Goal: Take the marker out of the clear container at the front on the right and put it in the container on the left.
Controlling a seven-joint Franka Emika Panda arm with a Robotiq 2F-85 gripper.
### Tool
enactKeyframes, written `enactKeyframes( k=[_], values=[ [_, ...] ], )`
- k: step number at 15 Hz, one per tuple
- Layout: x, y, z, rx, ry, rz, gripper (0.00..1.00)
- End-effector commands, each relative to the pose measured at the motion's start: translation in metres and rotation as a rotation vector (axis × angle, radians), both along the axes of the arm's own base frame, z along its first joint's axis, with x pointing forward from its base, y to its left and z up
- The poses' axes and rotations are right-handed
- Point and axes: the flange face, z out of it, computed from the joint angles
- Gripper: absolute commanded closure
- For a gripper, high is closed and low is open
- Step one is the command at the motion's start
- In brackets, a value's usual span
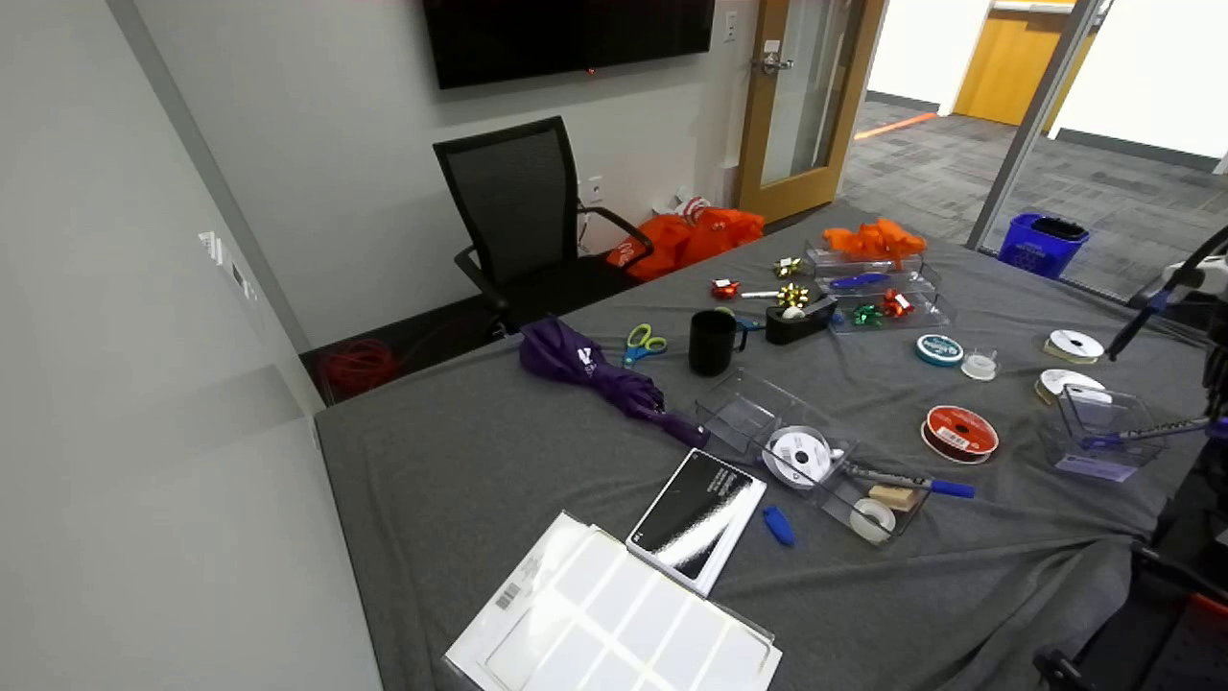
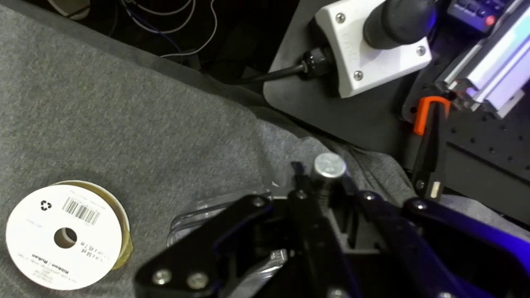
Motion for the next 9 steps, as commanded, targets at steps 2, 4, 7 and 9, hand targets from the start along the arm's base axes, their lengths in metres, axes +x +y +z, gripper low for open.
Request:
enactKeyframes(
  k=[2,4,7,9],
  values=[
    [-0.021,0.010,0.053,0.043,0.039,-0.017,0.96],
    [-0.029,0.014,0.075,0.074,0.043,-0.029,0.96],
    [-0.030,0.025,0.102,0.127,0.000,-0.065,0.96],
    [-0.014,0.044,0.117,0.170,-0.065,-0.123,0.96]
  ],
)
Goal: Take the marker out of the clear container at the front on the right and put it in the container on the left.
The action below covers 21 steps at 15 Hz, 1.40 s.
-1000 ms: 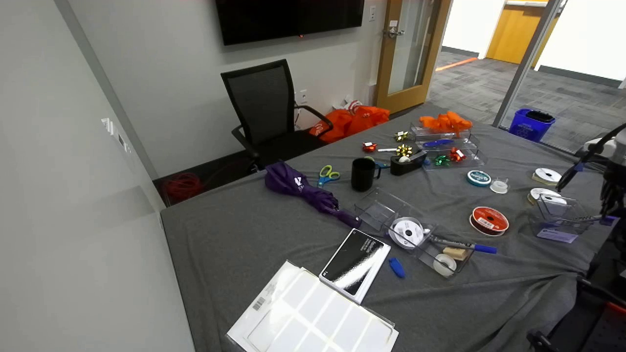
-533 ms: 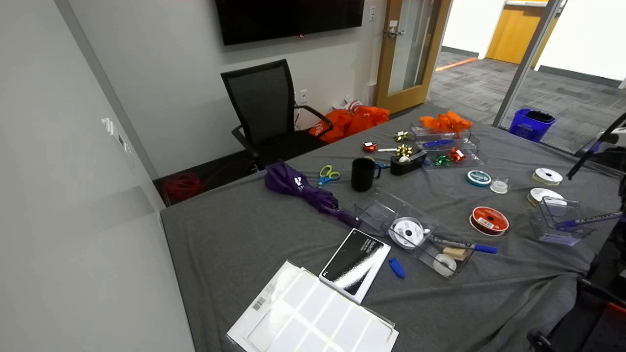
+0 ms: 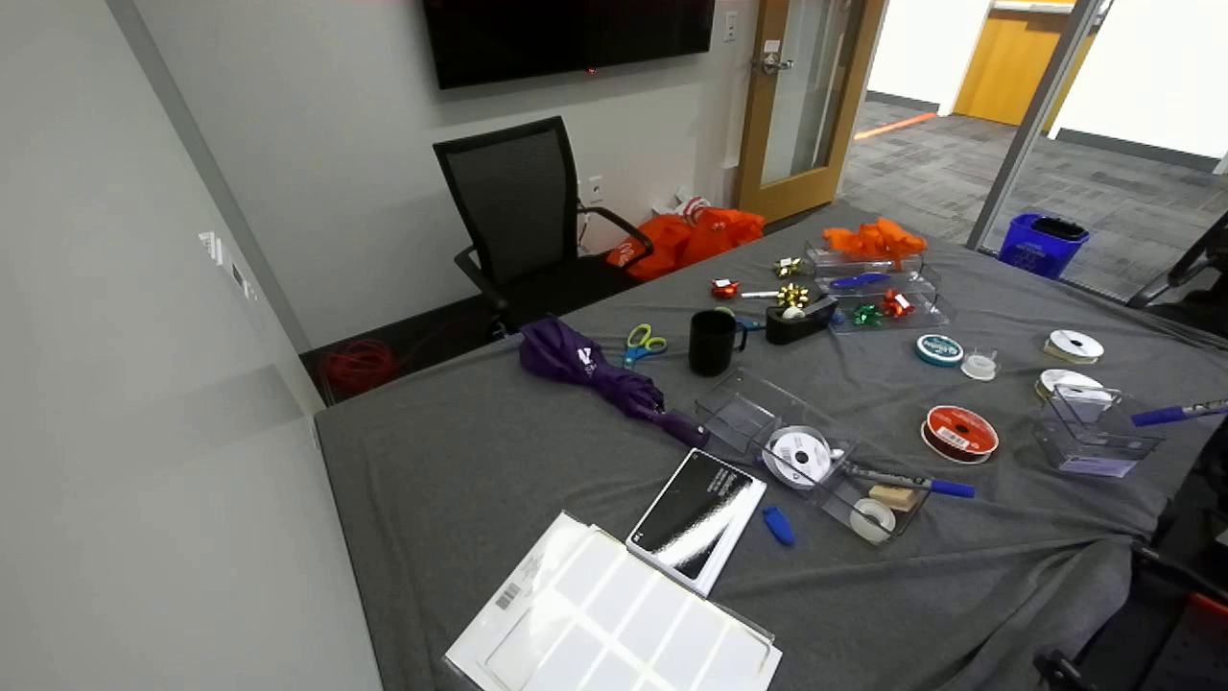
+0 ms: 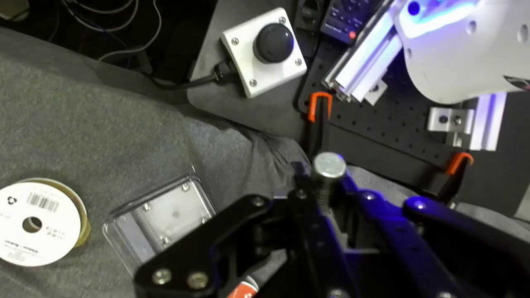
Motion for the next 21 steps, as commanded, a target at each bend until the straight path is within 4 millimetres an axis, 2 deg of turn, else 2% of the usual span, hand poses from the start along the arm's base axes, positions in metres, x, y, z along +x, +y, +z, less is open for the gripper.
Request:
enactKeyframes(
  k=[1,4,6,9,11,16,17,18,21],
  values=[
    [0.024,0.031,0.029,0.056,-0.085,-0.085,0.96],
    [0.065,0.073,0.049,0.079,-0.146,-0.138,0.96],
    [0.089,0.103,0.054,0.075,-0.146,-0.118,0.96],
    [0.117,0.142,0.055,0.059,-0.114,-0.090,0.96],
    [0.130,0.160,0.051,0.041,-0.096,-0.070,0.96],
    [0.158,0.182,0.031,-0.001,-0.082,-0.052,0.96],
    [0.158,0.178,0.029,-0.007,-0.065,-0.057,0.96],
    [0.146,0.180,0.034,0.000,-0.081,-0.045,0.83],
    [0.153,0.179,0.028,-0.004,-0.063,-0.046,0.83]
  ],
)
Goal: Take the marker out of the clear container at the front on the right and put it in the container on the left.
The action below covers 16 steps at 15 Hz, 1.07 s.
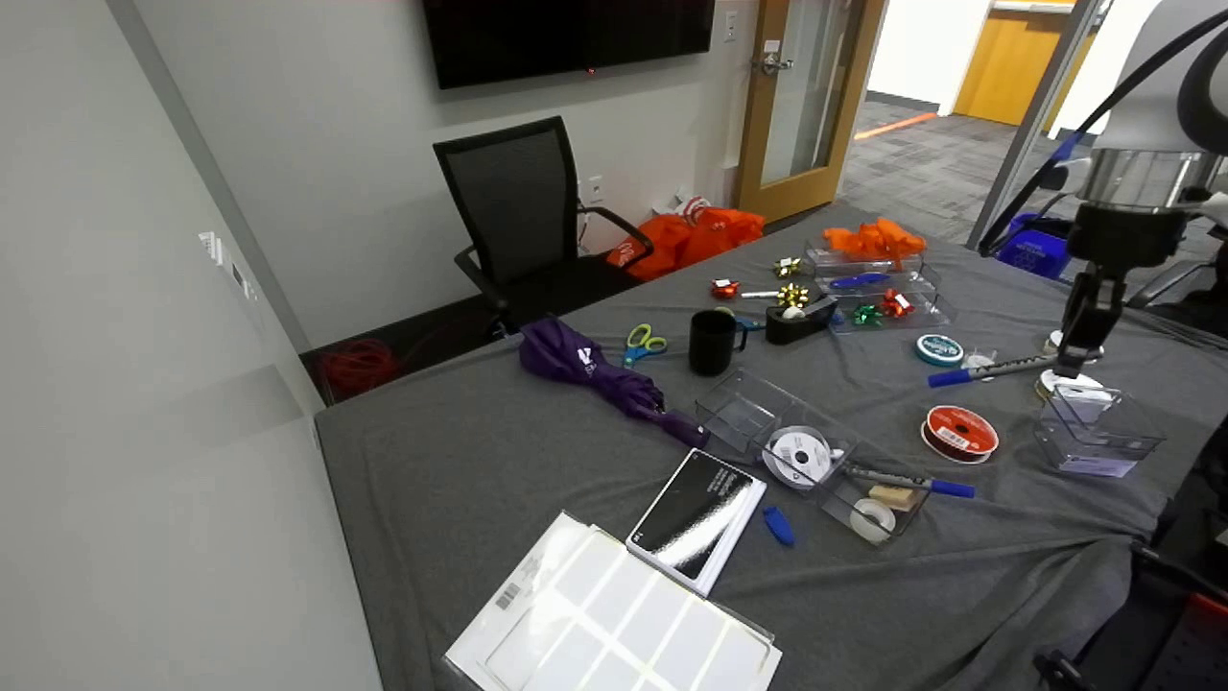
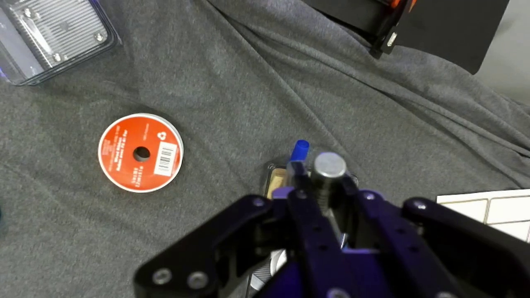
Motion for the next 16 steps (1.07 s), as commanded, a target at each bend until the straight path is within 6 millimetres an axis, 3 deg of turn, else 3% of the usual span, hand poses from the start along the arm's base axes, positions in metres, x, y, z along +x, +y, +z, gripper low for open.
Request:
enactKeyframes(
  k=[1,2,5,11,16],
  values=[
    [0.001,0.000,0.001,0.000,0.000,0.000,0.83],
    [0.001,0.000,0.001,0.000,-0.002,0.000,0.96],
    [0.006,0.018,-0.012,-0.054,0.051,-0.001,0.96],
    [0.016,0.081,-0.049,-0.134,0.138,-0.044,0.96],
    [0.025,0.105,-0.075,-0.192,0.191,-0.121,0.96]
  ],
)
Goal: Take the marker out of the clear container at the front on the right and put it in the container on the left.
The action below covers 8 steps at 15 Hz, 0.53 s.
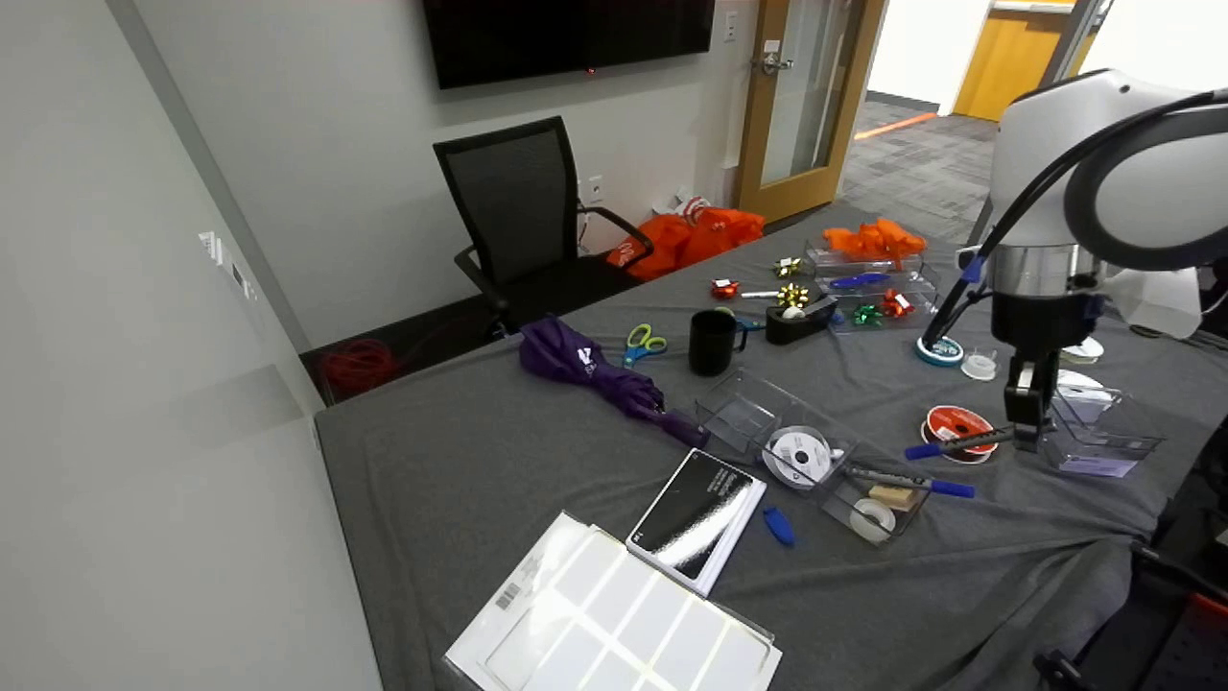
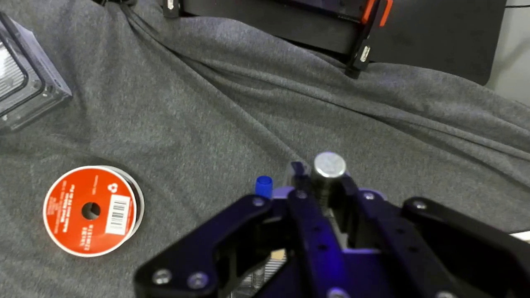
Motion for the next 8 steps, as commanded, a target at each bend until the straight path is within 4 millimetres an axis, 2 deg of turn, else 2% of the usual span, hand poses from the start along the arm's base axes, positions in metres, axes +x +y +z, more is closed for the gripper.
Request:
enactKeyframes(
  k=[1,8],
  values=[
    [0.016,0.010,-0.018,-0.042,0.020,-0.060,0.96],
    [0.036,0.015,-0.053,-0.106,0.035,-0.127,0.96]
  ],
)
